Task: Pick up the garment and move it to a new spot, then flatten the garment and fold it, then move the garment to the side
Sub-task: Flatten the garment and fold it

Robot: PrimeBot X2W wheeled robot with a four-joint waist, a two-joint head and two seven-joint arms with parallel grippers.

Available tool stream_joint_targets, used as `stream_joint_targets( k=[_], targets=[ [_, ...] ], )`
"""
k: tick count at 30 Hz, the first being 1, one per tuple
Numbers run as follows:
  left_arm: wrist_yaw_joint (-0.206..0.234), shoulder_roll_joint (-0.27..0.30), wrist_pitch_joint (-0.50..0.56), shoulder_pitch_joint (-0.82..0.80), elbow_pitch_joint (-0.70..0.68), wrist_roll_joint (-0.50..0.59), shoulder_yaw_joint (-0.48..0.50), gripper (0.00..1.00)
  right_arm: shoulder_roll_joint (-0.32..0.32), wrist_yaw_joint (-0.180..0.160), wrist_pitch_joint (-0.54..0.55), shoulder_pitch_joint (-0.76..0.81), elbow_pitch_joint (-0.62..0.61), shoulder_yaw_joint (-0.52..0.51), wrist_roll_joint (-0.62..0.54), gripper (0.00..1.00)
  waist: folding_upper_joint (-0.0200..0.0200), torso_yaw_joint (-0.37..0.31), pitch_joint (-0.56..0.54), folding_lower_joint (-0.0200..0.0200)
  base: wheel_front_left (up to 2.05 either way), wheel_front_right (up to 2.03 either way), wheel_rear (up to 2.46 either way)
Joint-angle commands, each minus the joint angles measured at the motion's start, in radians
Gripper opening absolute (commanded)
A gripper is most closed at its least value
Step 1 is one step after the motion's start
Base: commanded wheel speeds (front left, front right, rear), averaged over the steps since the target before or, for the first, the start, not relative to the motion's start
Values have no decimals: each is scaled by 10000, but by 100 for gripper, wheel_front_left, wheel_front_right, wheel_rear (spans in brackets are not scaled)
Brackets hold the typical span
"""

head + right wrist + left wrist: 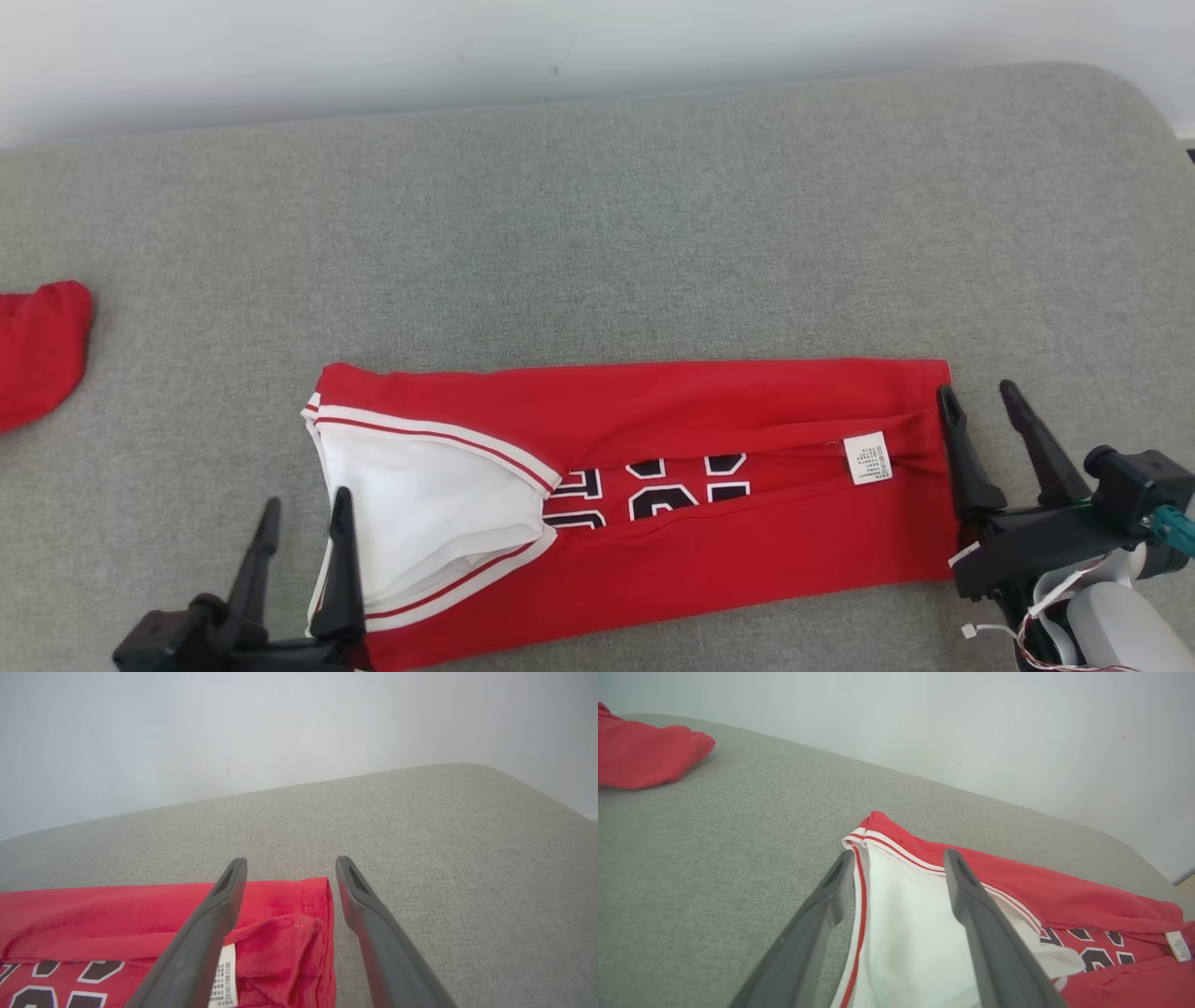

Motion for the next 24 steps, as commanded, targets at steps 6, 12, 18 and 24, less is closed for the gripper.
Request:
stream_joint_targets(
  k=[6,12,18,24],
  targets=[
    [-336,-463,-33,243,-222,1464,1131,100,-159,-26,-45,268,-307,-160,48,100,0,33,-305,0,0,0,0],
    [-529,-952,-33,420,-512,2743,2158,100,-195,-26,56,-115,771,-126,-107,100,0,163,-542,0,0,0,0],
    [-683,-1211,-32,542,-509,3809,2842,100,30,-26,468,-666,2089,-44,-13,100,0,317,-644,0,0,0,0],
    [-825,-1478,-34,567,-258,4222,3322,100,361,-26,733,-1189,3478,-70,164,100,0,455,-619,0,0,0,0]
  ],
)
